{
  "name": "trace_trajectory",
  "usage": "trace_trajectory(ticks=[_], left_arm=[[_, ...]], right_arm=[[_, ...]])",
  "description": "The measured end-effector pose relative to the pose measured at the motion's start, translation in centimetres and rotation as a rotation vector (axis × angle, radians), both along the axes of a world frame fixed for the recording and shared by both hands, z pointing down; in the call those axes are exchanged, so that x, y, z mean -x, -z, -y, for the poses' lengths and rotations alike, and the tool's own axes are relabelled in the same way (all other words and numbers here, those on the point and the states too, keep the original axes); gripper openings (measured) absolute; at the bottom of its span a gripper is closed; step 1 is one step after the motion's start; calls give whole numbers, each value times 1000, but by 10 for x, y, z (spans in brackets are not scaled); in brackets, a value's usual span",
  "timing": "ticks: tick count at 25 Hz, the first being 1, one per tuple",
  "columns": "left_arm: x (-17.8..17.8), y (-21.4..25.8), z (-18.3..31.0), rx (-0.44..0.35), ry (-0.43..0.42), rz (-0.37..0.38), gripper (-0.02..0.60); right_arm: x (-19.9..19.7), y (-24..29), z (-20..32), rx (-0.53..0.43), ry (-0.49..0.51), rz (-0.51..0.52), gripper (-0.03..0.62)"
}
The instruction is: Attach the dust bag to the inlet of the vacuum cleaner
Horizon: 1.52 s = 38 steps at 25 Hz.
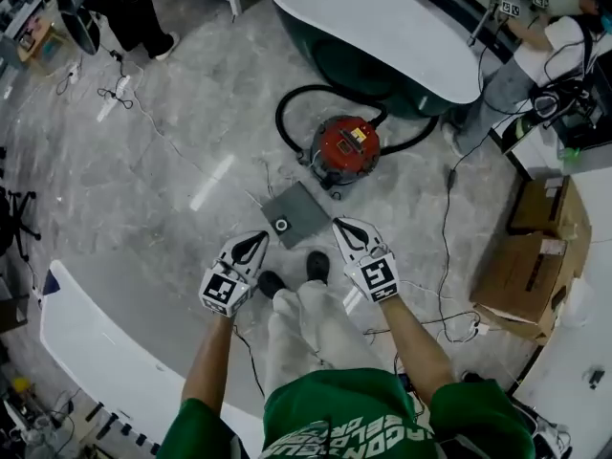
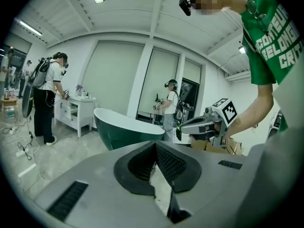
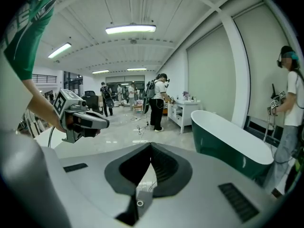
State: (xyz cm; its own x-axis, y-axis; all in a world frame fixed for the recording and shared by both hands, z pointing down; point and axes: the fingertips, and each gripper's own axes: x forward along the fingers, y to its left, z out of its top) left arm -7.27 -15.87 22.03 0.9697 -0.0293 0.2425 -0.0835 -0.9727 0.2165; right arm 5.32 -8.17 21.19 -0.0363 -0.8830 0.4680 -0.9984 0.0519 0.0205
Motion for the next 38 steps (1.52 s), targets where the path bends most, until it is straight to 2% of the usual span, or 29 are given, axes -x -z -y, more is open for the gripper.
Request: trace_trajectory(ticks=[7, 15, 24, 38], left_arm=[[11, -98, 8, 8, 40, 6, 5], [21, -227, 15, 16, 44, 26, 5], [29, -380, 33, 25, 19, 62, 5], [27, -616, 60, 0, -35, 43, 5]], right_arm=[[5, -98, 19, 12, 82, -8, 8], [9, -221, 42, 25, 139, -26, 8], [11, -361, 61, 35, 151, -31, 8], [24, -598, 92, 12, 193, 5, 8]])
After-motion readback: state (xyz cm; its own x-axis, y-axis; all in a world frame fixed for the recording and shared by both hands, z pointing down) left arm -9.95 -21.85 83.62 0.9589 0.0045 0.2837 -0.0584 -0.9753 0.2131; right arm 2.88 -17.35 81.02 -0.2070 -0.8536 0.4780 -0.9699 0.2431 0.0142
